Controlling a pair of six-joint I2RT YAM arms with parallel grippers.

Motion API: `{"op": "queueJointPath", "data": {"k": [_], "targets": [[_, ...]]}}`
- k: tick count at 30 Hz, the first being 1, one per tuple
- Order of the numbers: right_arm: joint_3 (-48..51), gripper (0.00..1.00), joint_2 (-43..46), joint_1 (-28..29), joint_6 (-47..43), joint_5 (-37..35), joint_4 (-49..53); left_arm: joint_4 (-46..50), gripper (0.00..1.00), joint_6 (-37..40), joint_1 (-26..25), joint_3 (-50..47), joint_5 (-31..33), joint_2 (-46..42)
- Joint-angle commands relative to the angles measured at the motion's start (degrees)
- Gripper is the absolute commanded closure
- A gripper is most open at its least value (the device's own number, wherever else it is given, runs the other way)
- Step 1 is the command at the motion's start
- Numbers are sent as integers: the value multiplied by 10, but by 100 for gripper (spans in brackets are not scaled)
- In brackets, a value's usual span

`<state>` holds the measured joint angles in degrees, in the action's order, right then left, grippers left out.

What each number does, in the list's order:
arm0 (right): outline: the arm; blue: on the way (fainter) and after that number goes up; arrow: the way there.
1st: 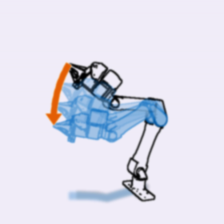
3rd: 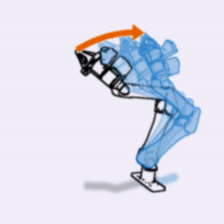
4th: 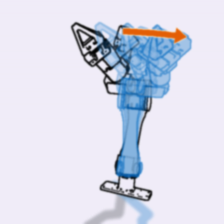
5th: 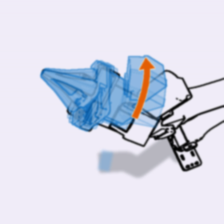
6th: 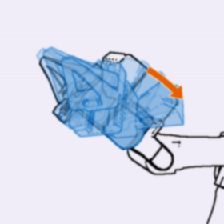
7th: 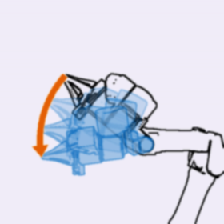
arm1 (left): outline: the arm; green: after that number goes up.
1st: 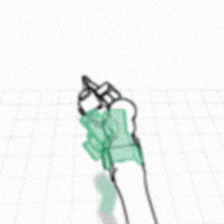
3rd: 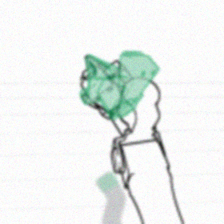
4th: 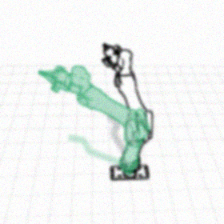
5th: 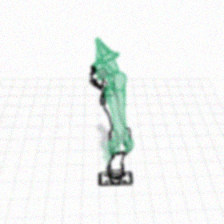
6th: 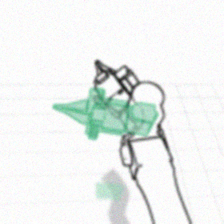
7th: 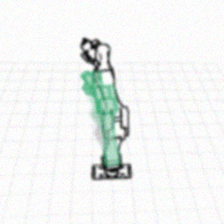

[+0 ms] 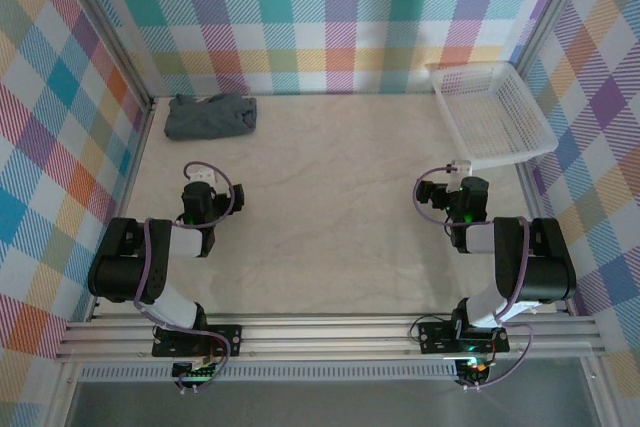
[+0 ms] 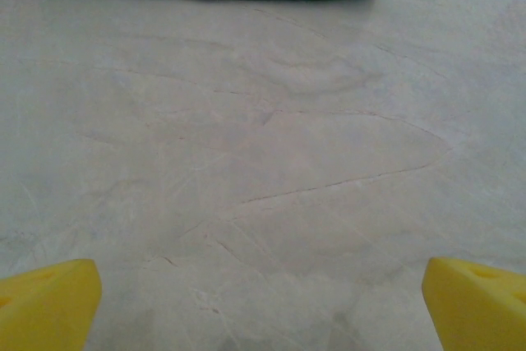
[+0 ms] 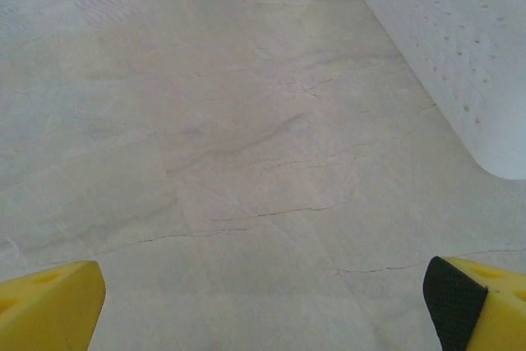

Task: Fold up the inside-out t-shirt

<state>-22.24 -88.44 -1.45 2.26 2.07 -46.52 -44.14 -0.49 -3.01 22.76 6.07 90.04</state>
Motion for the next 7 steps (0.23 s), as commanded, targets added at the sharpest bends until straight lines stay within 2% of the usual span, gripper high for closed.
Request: {"op": "queueJointPath", "data": {"k": [1,7], "targets": [[-15,0,3,7,-14,18,-8,-22,0,17,-11,13,6,-4],[-12,0,6,12,-18,11,-12,-22,0,18,-11,13,5,-3]]}}
